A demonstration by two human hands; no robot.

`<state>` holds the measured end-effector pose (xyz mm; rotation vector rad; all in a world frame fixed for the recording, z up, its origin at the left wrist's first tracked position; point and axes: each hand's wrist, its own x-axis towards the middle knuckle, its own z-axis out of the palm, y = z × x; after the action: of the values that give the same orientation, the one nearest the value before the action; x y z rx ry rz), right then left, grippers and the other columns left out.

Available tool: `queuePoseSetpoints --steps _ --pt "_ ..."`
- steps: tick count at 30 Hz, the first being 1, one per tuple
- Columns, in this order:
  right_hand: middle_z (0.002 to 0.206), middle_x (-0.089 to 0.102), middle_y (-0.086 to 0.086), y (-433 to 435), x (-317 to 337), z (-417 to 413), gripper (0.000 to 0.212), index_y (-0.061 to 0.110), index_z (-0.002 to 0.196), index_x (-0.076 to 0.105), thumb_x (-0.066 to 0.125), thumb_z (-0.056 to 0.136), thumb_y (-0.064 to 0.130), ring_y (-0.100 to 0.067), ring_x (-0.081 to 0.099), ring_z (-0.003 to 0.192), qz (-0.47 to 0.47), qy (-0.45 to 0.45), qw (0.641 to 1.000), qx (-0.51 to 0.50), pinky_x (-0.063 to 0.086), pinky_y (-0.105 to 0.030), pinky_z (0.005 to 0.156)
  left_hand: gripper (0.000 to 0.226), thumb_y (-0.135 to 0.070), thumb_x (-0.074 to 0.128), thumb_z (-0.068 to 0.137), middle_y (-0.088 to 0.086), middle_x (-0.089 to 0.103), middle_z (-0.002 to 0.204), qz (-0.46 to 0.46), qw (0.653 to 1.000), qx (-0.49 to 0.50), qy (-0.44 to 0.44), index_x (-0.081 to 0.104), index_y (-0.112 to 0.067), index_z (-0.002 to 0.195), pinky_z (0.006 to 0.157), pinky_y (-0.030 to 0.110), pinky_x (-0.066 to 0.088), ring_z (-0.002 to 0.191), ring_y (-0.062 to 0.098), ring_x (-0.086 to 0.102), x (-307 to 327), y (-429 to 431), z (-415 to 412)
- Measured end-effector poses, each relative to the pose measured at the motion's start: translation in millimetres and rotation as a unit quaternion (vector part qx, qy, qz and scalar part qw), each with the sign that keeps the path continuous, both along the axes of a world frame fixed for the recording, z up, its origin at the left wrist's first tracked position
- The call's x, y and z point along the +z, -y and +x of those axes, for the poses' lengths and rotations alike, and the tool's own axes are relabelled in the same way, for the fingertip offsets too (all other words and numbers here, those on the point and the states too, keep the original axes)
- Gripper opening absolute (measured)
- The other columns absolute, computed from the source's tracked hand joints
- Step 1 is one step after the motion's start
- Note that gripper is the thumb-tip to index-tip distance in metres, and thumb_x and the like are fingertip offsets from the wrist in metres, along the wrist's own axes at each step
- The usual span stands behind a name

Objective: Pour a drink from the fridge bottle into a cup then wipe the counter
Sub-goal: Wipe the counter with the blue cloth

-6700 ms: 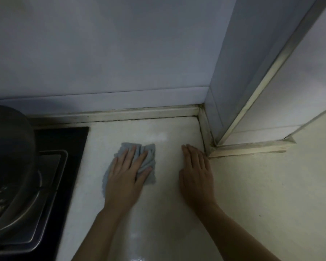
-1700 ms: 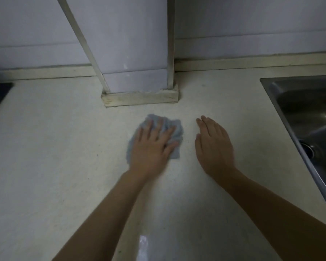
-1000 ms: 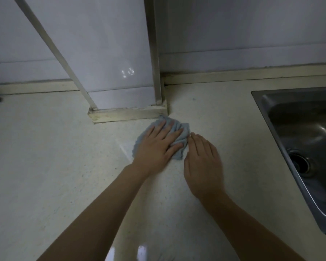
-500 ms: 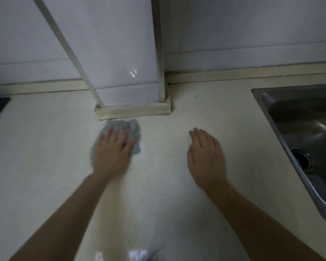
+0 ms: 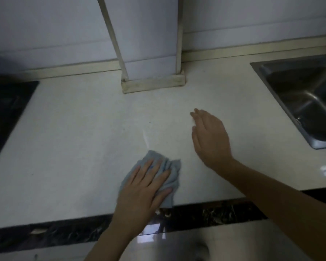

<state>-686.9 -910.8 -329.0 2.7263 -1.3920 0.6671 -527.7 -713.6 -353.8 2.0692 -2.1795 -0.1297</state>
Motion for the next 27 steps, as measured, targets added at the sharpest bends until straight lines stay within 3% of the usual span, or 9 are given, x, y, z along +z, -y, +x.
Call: queuePoseSetpoints --steps 5,7,10,13,16,21,25,27 --pt "0.141 0.050 -0.013 -45.9 7.4 -1.0 0.044 0.007 0.136 0.049 0.033 0.099 0.023 -0.026 0.047 0.130 0.024 -0.006 1.000 0.001 0.037 -0.043 0.110 0.056 -0.057 0.017 0.101 -0.002 0.026 0.159 0.017 0.997 0.070 0.005 0.026 -0.032 0.150 0.119 0.041 0.015 0.150 0.018 0.018 -1.1 -28.5 41.4" --pt "0.141 0.050 -0.013 -52.8 7.1 -17.3 0.043 0.007 0.136 0.050 0.034 0.099 0.024 -0.026 0.048 0.129 0.024 -0.015 1.000 -0.007 0.038 -0.043 0.109 0.061 -0.059 0.018 0.098 0.001 0.029 0.157 0.003 0.991 0.137 -0.002 0.027 -0.028 0.150 0.119 0.042 0.017 0.147 0.023 0.023 -0.8 -16.9 38.5" --pt "0.141 0.050 -0.013 -51.2 0.4 -59.5 0.044 0.007 0.135 0.050 0.034 0.099 0.026 -0.025 0.048 0.129 0.036 -0.034 0.998 -0.048 0.039 -0.042 0.108 0.073 -0.059 0.011 0.090 0.005 0.025 0.160 0.003 0.967 0.250 -0.037 0.028 -0.026 0.153 0.119 0.045 0.012 0.149 0.029 0.017 0.7 13.2 11.8" --pt "0.137 0.053 -0.016 -38.0 -4.7 -108.2 0.048 0.004 0.133 0.051 0.030 0.097 0.027 -0.027 0.051 0.126 0.041 -0.064 0.992 -0.101 0.042 -0.042 0.105 0.073 -0.056 0.008 0.091 0.010 0.032 0.157 0.027 0.983 0.180 -0.026 0.034 -0.022 0.151 0.119 0.051 0.017 0.147 0.033 0.024 2.0 51.6 -47.4" --pt "0.135 0.054 -0.019 -15.6 -3.1 -145.1 0.046 0.001 0.132 0.051 0.032 0.098 0.025 -0.030 0.052 0.124 0.043 -0.084 0.985 -0.146 0.043 -0.042 0.104 0.058 -0.049 0.029 0.096 0.012 0.050 0.145 -0.019 0.995 0.089 -0.048 0.051 -0.020 0.141 0.111 0.056 0.034 0.135 0.036 0.045 -0.8 82.1 -120.4" --pt "0.140 0.049 -0.019 26.8 -0.7 -182.4 0.045 0.001 0.136 0.046 0.040 0.099 0.025 -0.030 0.047 0.130 0.047 -0.106 0.979 -0.168 0.039 -0.043 0.108 0.058 -0.055 0.022 0.099 0.003 0.030 0.159 -0.002 0.997 0.007 -0.081 0.034 -0.030 0.150 0.120 0.051 0.019 0.148 0.027 0.023 1.3 120.7 -206.3" --pt "0.146 0.043 -0.018 64.8 0.4 -201.7 0.048 0.003 0.140 0.042 0.037 0.100 0.029 -0.029 0.041 0.136 0.050 -0.131 0.979 -0.151 0.032 -0.043 0.113 0.056 -0.056 0.027 0.099 -0.002 0.036 0.156 -0.012 0.996 -0.063 -0.069 0.039 -0.032 0.148 0.122 0.043 0.014 0.147 0.022 0.026 -2.6 154.4 -199.7" --pt "0.145 0.044 -0.018 89.0 3.3 -208.4 0.047 0.003 0.140 0.043 0.039 0.100 0.028 -0.030 0.042 0.134 0.045 -0.136 0.980 -0.138 0.031 -0.041 0.112 0.055 -0.050 0.028 0.099 0.000 0.045 0.150 -0.024 0.998 -0.037 -0.041 0.041 -0.028 0.148 0.118 0.039 0.016 0.143 0.025 0.035 -6.1 173.6 -168.4"
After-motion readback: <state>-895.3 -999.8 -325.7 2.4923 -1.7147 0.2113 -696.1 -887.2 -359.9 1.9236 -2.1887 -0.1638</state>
